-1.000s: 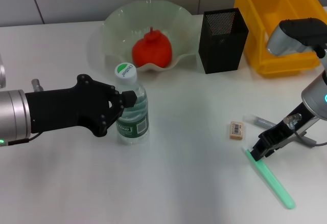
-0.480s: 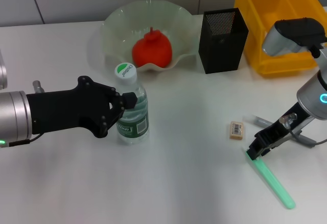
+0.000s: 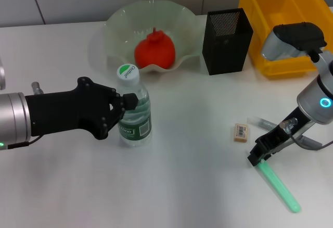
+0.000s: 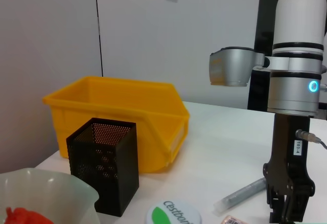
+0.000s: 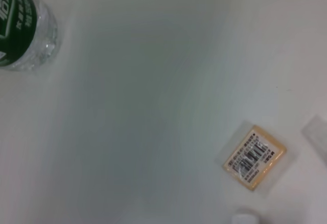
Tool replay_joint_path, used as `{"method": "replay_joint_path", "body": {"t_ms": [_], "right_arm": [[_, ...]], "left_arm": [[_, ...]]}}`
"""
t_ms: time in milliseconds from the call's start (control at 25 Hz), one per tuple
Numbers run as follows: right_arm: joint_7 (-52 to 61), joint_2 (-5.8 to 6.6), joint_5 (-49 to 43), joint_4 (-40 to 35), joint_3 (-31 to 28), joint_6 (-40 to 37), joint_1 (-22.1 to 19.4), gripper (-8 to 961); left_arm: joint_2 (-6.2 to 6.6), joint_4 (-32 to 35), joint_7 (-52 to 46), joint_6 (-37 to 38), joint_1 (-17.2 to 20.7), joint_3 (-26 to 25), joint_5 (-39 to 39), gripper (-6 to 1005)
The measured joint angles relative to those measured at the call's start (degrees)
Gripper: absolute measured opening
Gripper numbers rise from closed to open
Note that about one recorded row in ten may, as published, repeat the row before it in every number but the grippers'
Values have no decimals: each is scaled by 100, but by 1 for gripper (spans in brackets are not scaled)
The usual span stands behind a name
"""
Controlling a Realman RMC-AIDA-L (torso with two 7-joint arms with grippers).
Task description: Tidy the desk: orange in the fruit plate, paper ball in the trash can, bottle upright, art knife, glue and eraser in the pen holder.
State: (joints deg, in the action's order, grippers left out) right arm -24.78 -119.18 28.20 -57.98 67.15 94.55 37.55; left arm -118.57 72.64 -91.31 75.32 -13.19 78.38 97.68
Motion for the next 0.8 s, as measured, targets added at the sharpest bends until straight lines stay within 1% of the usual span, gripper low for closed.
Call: {"method": "replay_joint_path", "body": {"t_ms": [800], "right_arm": [[-1, 2, -28, 118, -7, -8, 9, 252]], "left_arm": [[0, -5, 61, 0, 36, -7, -13, 10]]}}
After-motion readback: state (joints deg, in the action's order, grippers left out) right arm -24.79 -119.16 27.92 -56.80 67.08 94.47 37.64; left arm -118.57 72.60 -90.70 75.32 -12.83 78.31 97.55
